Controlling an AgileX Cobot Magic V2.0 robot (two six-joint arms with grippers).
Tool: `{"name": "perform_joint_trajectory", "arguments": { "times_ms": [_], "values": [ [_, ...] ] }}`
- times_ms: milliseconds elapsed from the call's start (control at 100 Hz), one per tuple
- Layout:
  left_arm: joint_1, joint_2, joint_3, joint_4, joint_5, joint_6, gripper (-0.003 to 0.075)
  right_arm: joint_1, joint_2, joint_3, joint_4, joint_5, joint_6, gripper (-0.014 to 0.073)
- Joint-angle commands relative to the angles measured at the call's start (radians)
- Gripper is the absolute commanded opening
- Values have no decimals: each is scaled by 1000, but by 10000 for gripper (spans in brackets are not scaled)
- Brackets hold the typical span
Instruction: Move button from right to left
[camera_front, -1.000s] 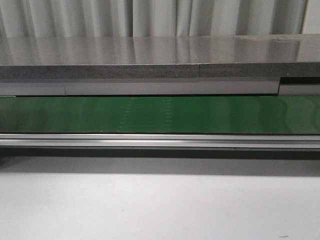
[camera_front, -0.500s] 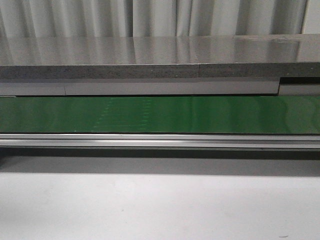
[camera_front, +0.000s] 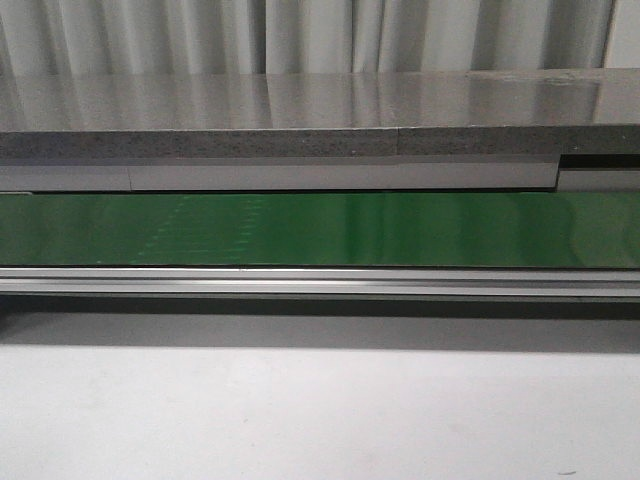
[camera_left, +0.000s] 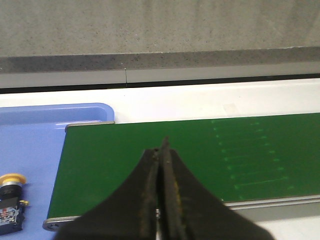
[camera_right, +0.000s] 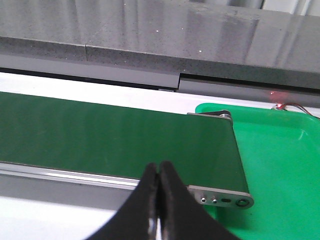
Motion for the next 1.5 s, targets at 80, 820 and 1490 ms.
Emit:
{"name": "perform_joint_trajectory", "arguments": {
  "times_ms": [80, 820, 1490],
  "values": [
    [-7, -87, 42, -22, -98, -11, -20, 2, 6, -27, 1, -82, -3, -68],
    [-5, -549, 319, 147, -98, -117, -20, 2, 6, -27, 1, -82, -3, -68],
    [-5, -729, 664, 285, -373, -249, -20, 2, 7, -27, 1, -81, -3, -68]
  ]
}}
